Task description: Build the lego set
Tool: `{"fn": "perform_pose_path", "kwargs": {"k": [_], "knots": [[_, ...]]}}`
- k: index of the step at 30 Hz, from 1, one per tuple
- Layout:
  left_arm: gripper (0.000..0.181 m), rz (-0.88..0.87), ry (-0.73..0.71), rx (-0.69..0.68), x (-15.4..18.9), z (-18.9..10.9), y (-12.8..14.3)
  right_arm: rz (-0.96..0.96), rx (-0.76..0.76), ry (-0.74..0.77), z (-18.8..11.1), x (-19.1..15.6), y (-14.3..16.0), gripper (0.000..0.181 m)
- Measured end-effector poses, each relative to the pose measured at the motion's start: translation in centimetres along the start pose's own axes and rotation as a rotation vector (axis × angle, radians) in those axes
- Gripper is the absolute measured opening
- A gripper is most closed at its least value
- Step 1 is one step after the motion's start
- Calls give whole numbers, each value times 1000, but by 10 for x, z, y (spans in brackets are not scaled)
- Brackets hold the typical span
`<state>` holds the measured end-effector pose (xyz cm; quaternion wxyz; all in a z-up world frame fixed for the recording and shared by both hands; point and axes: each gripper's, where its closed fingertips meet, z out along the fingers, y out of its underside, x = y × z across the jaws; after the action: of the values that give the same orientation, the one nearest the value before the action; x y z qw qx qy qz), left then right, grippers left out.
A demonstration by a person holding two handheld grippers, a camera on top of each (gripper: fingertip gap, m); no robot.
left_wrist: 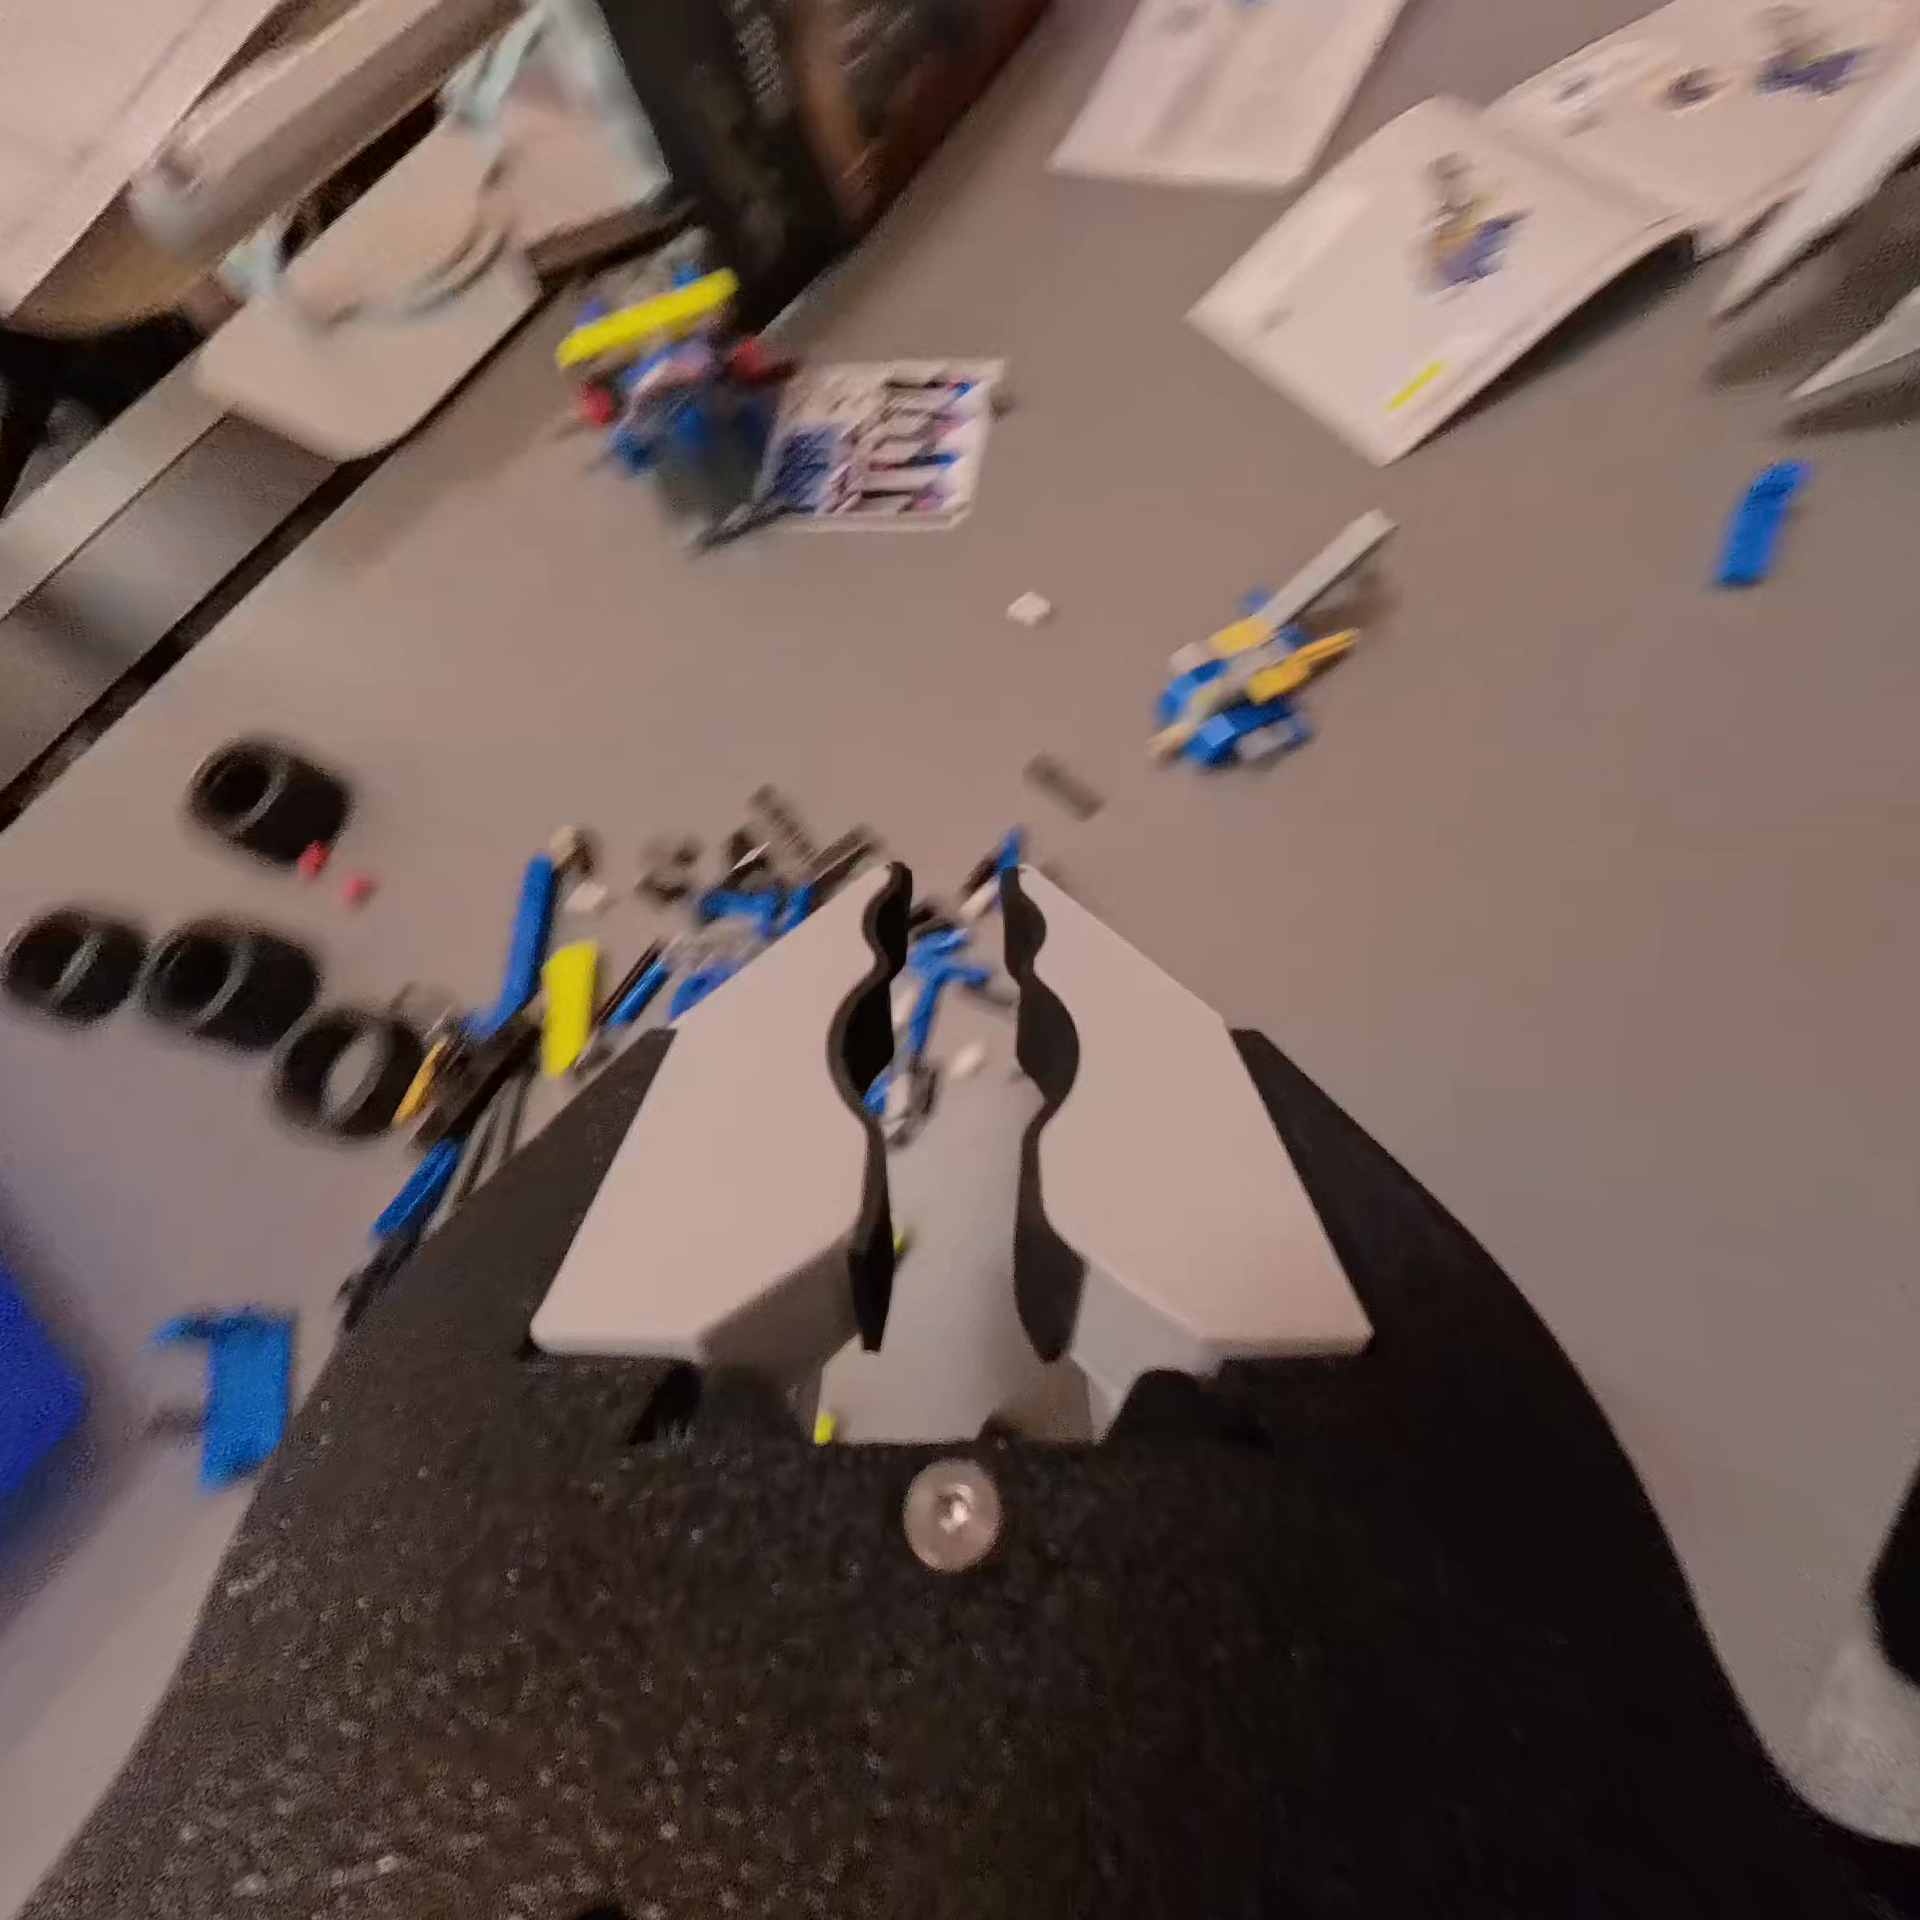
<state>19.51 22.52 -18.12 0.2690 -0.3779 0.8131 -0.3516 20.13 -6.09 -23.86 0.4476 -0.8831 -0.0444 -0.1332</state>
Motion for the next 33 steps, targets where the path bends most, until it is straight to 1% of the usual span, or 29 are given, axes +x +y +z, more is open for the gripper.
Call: {"fn": "perform_pose_path", "kwargs": {"k": [1,3,5,8,10,13,15,22,26,29,33], "knots": [[13,-20,-21,-25,-14,-4,11,7,-18,12,-1,2,4,24],[12,-31,4,-72,-23,-5,28,20,-72,14,0,4,14,21],[10,-5,38,-112,-24,2,37,32,-74,2,0,3,14,18],[9,69,138,-130,-6,22,34,46,-78,-26,1,1,15,15],[9,141,202,-167,5,36,35,61,-81,-38,2,1,15,14],[9,209,244,-231,8,52,41,75,-84,-37,2,2,16,14],[10,227,280,-244,10,54,42,68,-84,-33,2,2,16,13],[9,168,267,-224,3,43,48,69,-85,-45,2,1,16,9],[8,150,256,-192,12,52,39,86,-87,-60,3,1,16,8],[9,132,261,-207,14,57,40,87,-87,-62,3,1,16,8],[9,118,276,-195,18,62,39,75,-87,-56,3,0,16,6]]}}
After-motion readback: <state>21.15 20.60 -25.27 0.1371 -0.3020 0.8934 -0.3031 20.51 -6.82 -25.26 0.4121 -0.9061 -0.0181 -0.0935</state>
